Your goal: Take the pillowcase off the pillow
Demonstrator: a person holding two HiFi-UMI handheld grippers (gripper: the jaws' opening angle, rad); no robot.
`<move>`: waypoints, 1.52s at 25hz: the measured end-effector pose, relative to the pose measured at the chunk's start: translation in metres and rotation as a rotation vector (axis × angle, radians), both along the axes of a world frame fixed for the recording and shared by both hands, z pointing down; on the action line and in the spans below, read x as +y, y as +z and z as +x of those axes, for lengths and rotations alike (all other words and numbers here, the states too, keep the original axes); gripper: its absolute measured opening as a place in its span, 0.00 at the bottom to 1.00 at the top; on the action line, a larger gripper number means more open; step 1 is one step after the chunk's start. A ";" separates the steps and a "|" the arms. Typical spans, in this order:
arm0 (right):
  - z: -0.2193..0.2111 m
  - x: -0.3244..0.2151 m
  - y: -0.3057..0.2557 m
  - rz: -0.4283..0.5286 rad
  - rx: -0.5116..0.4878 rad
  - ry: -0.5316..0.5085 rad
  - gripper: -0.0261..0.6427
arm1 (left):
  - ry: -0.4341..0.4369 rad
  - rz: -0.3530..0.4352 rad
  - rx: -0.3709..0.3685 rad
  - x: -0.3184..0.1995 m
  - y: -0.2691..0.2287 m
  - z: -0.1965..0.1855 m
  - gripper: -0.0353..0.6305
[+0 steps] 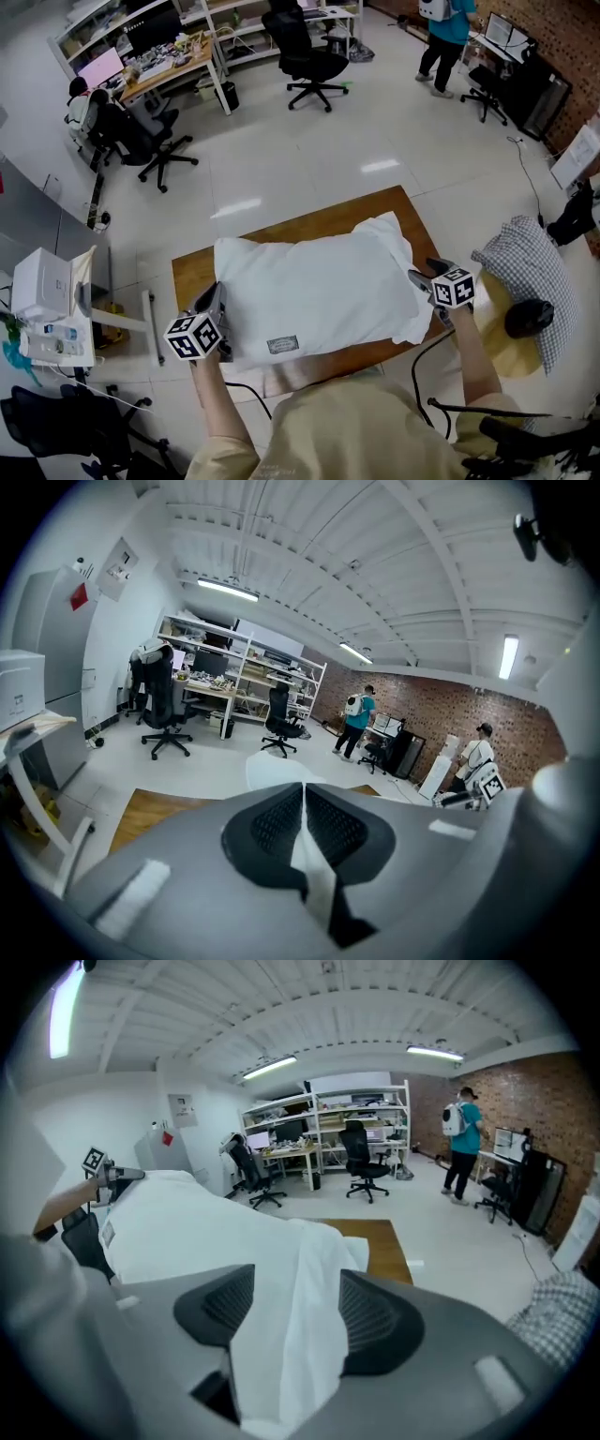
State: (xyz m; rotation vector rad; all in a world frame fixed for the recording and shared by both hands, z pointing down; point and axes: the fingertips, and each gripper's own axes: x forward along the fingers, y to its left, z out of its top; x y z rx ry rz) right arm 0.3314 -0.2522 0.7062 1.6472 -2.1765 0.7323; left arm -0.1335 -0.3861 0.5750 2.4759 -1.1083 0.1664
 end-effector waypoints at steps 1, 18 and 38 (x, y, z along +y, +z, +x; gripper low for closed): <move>-0.002 -0.019 0.002 -0.005 0.008 -0.034 0.46 | 0.001 0.007 -0.023 0.003 -0.001 0.007 0.06; 0.062 -0.218 0.177 -0.298 -0.088 -0.159 0.32 | -0.113 0.021 -0.257 0.008 0.078 0.083 0.06; 0.122 -0.181 0.099 -0.007 -0.062 0.038 0.46 | -0.328 -0.003 -0.221 -0.028 0.082 -0.018 0.11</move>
